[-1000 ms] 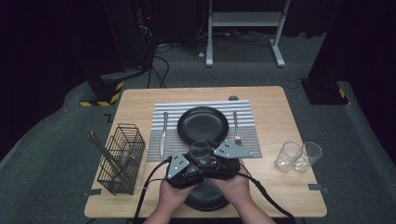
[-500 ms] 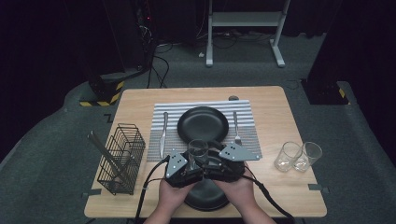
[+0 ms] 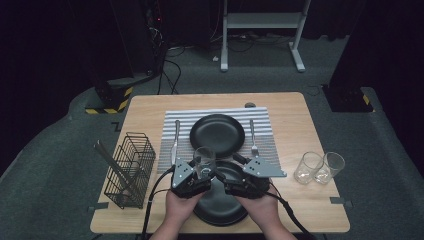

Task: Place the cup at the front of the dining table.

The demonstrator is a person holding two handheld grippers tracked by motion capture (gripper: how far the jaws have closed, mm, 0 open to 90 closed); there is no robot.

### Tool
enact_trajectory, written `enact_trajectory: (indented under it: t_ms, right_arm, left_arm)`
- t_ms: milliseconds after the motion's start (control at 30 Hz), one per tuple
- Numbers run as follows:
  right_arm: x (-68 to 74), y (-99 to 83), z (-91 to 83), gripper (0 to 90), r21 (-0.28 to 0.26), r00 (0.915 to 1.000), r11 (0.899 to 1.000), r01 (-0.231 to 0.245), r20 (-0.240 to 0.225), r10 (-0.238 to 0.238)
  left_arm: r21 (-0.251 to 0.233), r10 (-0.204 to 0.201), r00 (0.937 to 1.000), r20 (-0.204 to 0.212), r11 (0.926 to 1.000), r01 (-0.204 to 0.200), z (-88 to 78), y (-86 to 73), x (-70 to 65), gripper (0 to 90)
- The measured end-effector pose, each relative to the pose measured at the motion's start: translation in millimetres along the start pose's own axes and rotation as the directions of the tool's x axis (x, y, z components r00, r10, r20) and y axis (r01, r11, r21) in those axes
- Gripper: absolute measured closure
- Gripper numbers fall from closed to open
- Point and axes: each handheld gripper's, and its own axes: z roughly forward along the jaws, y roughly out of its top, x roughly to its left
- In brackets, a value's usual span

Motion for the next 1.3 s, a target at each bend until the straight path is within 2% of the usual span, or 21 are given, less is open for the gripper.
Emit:
enact_trajectory:
  t_ms: [233,267,467,600,833,967,1033,1167,1300]
  right_arm:
    - [-8.8,-7.1,-5.2,22.9,0.006,0.9996,1.0,-0.004,0.027,0.003]
    - [-13.8,-11.4,-7.6,23.3,0.007,0.9994,1.0,-0.015,0.032,0.014]
    - [-24.7,-24.8,-14.5,23.6,0.023,0.9982,0.999,-0.023,0.056,0.022]
    - [-32.0,-33.8,-19.8,23.8,0.039,0.9966,0.999,-0.034,0.076,0.031]
    - [-41.9,-49.3,-28.0,24.6,0.066,0.9933,0.997,-0.047,0.108,0.039]
    - [-45.9,-53.3,-33.3,25.2,0.076,0.9923,0.996,-0.044,0.119,0.034]
    - [-51.2,-56.7,-38.0,25.5,0.084,0.9909,0.995,-0.056,0.127,0.045]
    - [-57.9,-59.5,-45.5,25.6,0.089,0.9888,0.995,-0.047,0.145,0.034]
    - [-63.2,-65.8,-48.9,25.4,0.092,0.9872,0.994,-0.065,0.151,0.051]
  left_arm:
    - [0.002,0.009,0.9997,-0.024,1.0,-0.009,-2.9,-1.0,6.0,31.0]
    - [0.003,-0.004,0.9995,-0.033,1.0,0.004,-3.4,-1.5,8.5,31.0]
    - [0.005,-0.006,0.9975,-0.071,1.0,0.006,-3.9,-2.0,16.2,31.0]
    - [0.0,-0.023,0.9959,-0.087,0.9997,0.023,-4.0,-2.0,23.0,31.0]
    - [0.003,-0.017,0.9926,-0.12,0.9998,0.017,-2.3,-0.6,29.9,31.0]
    - [0.01,-0.022,0.9898,-0.141,0.9997,0.024,-0.9,1.5,33.1,31.0]
    - [0.006,-0.045,0.9867,-0.156,0.9989,0.047,0.3,2.5,38.3,31.0]
    - [0.016,-0.045,0.982,-0.183,0.9987,0.048,4.7,2.2,46.3,31.1]
    - [0.017,-0.06,0.9784,-0.198,0.9978,0.065,7.1,1.0,50.4,31.1]
